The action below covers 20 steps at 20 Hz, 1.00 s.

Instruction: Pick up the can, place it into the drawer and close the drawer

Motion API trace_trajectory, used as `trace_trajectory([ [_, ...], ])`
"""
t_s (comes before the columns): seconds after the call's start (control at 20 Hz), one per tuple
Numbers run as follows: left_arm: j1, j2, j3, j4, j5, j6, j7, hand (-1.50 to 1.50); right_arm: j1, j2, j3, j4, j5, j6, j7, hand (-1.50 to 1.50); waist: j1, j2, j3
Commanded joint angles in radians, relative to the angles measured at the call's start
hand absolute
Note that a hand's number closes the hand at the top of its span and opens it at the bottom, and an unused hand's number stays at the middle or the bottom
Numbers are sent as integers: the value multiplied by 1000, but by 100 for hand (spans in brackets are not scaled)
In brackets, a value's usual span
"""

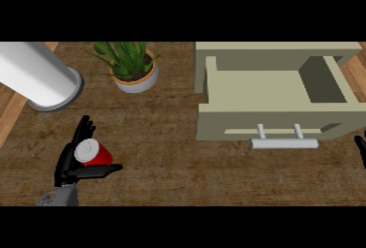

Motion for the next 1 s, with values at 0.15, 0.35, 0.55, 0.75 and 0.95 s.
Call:
trace_trajectory([
  [0.15, -2, -35, -35, -39, 14, 2, -7, 150, 10, -16, -38, -66, -67, 8, 72, -150, 1, -1, 0],
  [0.35, -51, -10, -16, -57, 76, -56, 82, 150, 13, 7, -12, 1, -5, -1, -28, -150, 0, 0, 0],
  [0.55, 82, -35, -70, -224, 69, -65, 83, 150, -12, 15, 42, -28, 20, -50, 30, -150, 5, -1, 0],
  [0.75, 1, -66, -27, -154, 83, 38, 81, 150, 10, 15, 81, 25, 62, -61, -53, -150, 3, 0, 0],
  [0.95, -81, -63, 3, -84, 87, 94, 61, 150, 65, -16, -26, -70, -65, 21, -2, -150, -2, 0, 0],
])
